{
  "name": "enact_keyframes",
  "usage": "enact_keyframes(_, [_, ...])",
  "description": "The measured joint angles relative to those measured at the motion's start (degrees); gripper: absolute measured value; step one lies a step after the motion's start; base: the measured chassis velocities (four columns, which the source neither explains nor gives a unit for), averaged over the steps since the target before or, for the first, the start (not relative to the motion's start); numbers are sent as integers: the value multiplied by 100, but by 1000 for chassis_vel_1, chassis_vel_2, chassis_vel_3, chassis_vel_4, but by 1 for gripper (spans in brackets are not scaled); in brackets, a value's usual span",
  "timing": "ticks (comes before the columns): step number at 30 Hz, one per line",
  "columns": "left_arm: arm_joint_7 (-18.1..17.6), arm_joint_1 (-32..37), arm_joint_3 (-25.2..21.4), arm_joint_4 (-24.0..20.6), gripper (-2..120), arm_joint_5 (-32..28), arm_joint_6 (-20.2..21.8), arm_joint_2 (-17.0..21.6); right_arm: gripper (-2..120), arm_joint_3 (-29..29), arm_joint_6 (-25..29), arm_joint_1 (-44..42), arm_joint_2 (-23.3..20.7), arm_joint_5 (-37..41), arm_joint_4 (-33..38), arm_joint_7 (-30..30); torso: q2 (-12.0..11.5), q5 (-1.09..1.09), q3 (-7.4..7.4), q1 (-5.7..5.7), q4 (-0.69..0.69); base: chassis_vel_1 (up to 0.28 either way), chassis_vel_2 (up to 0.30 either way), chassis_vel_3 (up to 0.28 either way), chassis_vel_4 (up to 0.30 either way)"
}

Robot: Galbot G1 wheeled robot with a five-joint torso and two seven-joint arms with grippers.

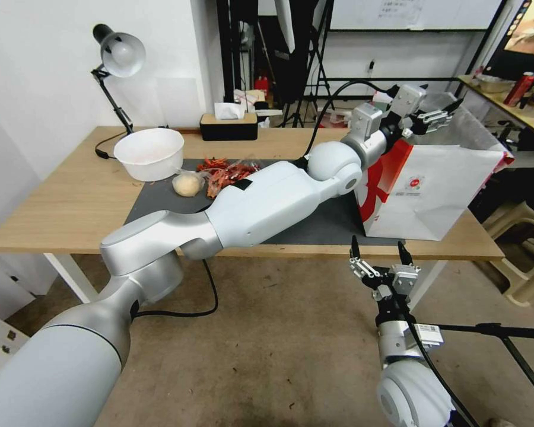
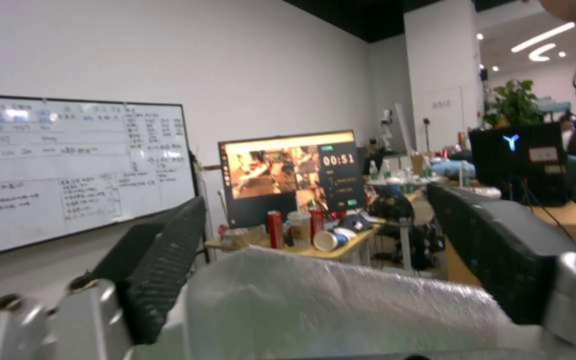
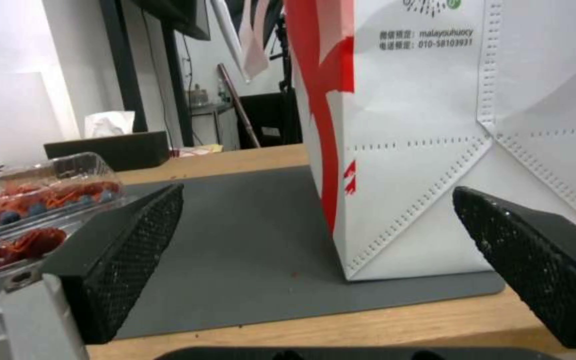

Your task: Pick up the trash from the table and place it into the takeout bag.

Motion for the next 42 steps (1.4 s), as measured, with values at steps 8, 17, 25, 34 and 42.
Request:
enact_keyframes(8, [-327, 309, -411, -604, 100, -208, 118, 819, 100, 2, -7, 1, 0, 1, 23, 3, 0, -2, 0, 0, 2, 0, 0, 0, 0])
enact_keyframes(17, [-511, 1120, -1015, -1221, 100, -175, 214, 1868, 100, -16, -32, -2, -7, -10, 32, 10, 0, -2, 0, 0, 2, 0, 0, 0, 0])
enact_keyframes(25, [-478, 2161, -1765, -1802, 100, 23, 227, 2636, 100, -74, -40, -7, -2, -33, 13, 10, 0, -3, 0, 0, 0, 0, 0, 0, 0])
enact_keyframes(34, [-359, 3177, -2733, -2323, 100, 207, 256, 3197, 100, -138, -39, -15, 14, -80, -18, 9, 0, -3, 0, 0, 1, 0, 0, 0, 0])
enact_keyframes(42, [-382, 3917, -3405, -2930, 100, 345, 440, 3563, 100, -145, -36, -31, 13, -92, -35, 2, 1, 0, -1, 0, 0, 0, 0, 0, 0])
